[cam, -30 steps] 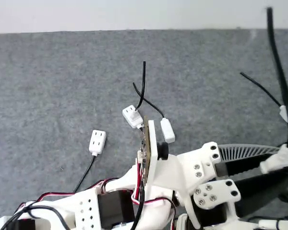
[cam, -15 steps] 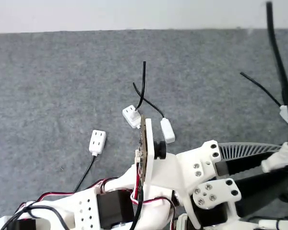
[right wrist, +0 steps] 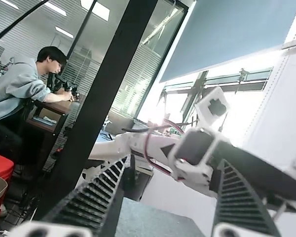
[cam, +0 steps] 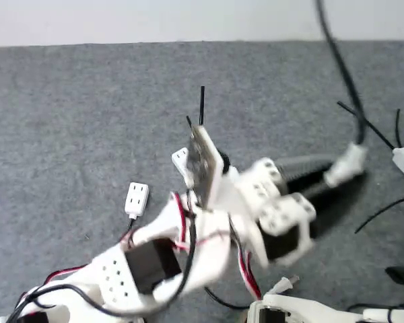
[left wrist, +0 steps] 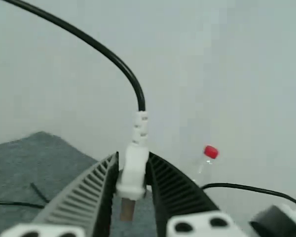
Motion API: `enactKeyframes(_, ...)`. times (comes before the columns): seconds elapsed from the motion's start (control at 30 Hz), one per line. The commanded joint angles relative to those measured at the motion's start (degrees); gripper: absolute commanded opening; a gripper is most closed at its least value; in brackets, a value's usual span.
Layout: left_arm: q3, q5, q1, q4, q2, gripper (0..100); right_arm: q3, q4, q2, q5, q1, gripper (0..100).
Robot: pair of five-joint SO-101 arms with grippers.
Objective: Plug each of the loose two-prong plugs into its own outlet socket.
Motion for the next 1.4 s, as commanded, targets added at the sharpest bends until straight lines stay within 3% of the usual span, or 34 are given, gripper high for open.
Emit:
enactKeyframes(0.0, -3.6, 0.3, -10.7, 3.3, 0.3, 1, 0.1, 2.7, 0.8, 1.0, 0.0, 25.1)
enactKeyframes(0.3, -5.9, -1.4, -34.4, 11.5, 13.8, 1, 2.4, 2.7, 1.9, 1.1, 0.0, 25.1)
enactKeyframes(0.5, -19.6, -2.3, -36.8, 44.8, 17.1, 1, 7.6, 2.6, 1.9, 3.5, 0.1, 25.1)
enactKeyframes(0.63, -28.4, -2.2, -40.8, 56.1, 17.1, 1, 7.6, 2.6, 1.9, 5.1, 0.1, 25.1)
enactKeyframes(0.9, -30.9, -2.5, -56.8, 59.0, 18.5, 1, 7.6, 2.6, 2.3, 5.1, 0.1, 25.1)
enactKeyframes(1.1, -24.5, -3.1, -59.6, 64.6, 30.8, 1, 13.5, 1.9, 2.2, 6.2, 0.2, 25.1)
enactKeyframes(1.37, -15.8, -2.3, -61.1, 64.5, 46.4, 1, 14.7, 1.9, 1.7, 8.7, 0.3, 25.1)
